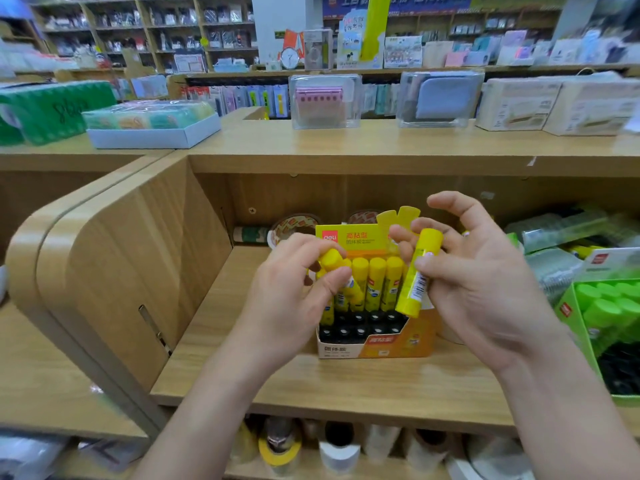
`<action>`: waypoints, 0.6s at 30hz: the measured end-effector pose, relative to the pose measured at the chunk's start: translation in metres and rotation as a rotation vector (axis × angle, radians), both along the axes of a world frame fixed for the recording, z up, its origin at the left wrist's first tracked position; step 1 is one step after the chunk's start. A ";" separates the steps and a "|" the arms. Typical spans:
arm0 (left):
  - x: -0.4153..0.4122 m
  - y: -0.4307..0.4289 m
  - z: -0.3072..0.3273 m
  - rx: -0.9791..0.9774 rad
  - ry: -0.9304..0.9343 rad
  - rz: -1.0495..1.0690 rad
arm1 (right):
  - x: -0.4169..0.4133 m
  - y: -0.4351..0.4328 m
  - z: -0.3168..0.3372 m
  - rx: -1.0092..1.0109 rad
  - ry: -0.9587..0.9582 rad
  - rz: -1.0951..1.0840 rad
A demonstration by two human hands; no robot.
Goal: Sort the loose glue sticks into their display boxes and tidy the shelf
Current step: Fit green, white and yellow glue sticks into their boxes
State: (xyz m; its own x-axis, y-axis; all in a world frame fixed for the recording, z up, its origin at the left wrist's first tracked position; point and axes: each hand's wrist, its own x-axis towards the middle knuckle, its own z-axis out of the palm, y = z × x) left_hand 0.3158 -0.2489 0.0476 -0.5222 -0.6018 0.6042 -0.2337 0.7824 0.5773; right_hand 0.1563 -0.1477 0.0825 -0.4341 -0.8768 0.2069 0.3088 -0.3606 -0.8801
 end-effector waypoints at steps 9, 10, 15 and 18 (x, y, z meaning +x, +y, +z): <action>-0.009 -0.009 -0.008 -0.053 -0.026 0.062 | 0.000 0.001 -0.002 -0.011 0.170 -0.167; -0.009 -0.010 -0.009 -0.061 -0.028 0.070 | 0.000 0.000 -0.003 -0.010 0.184 -0.184; -0.013 -0.014 -0.016 -0.152 -0.041 0.079 | 0.000 -0.003 -0.008 0.016 0.275 -0.243; -0.014 -0.015 -0.024 -0.189 -0.041 0.103 | 0.001 -0.003 -0.009 0.041 0.315 -0.256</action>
State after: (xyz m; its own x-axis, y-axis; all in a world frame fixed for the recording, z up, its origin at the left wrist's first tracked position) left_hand 0.3020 -0.2643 0.0237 -0.4898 -0.5316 0.6910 -0.3385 0.8464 0.4112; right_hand 0.1572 -0.1505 0.0734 -0.5605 -0.7586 0.3322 -0.0739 -0.3537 -0.9324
